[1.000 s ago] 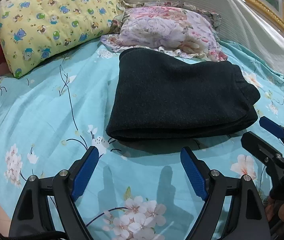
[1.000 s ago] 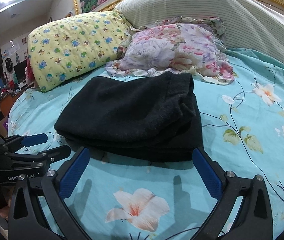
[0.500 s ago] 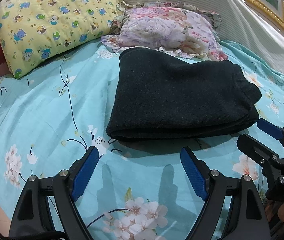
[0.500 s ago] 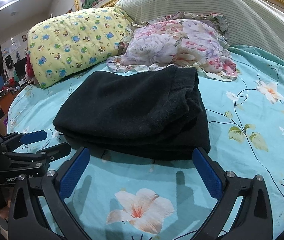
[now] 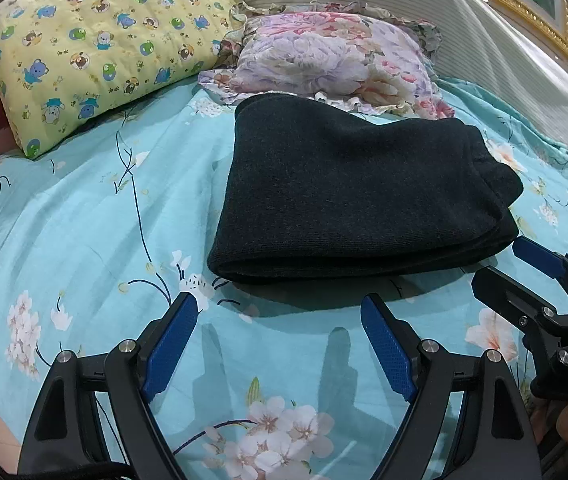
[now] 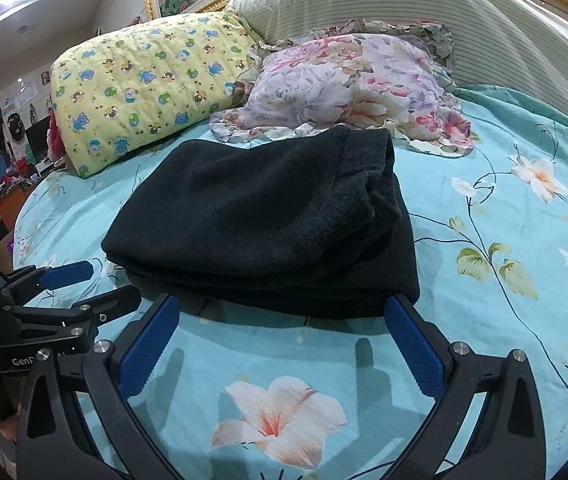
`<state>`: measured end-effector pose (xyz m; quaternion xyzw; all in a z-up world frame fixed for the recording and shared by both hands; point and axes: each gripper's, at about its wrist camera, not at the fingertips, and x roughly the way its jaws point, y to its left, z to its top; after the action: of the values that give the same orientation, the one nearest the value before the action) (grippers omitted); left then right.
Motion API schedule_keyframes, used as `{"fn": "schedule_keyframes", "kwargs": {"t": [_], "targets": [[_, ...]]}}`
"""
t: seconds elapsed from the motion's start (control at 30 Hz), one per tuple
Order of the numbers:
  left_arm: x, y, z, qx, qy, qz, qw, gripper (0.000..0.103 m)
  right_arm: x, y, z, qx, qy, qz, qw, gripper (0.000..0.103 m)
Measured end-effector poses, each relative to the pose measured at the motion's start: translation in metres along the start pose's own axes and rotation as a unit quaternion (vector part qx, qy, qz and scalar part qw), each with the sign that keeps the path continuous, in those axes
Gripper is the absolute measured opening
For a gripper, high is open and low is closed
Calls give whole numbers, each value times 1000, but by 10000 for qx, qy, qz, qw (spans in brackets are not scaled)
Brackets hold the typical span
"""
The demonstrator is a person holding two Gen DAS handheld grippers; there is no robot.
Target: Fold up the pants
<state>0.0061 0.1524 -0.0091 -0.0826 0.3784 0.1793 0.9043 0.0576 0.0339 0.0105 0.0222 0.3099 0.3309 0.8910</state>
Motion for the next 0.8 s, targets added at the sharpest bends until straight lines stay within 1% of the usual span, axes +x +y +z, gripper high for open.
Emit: {"fn": "schedule_keyframes", "kwargs": {"t": [0.37, 0.8], "targets": [[-1, 0, 1, -36, 18, -33, 10000, 84, 0, -1, 1, 4, 4, 2, 10000, 102], [-7, 2, 5, -81, -79, -48, 9999, 84, -2, -3, 3, 31, -28, 8, 10000, 102]]}}
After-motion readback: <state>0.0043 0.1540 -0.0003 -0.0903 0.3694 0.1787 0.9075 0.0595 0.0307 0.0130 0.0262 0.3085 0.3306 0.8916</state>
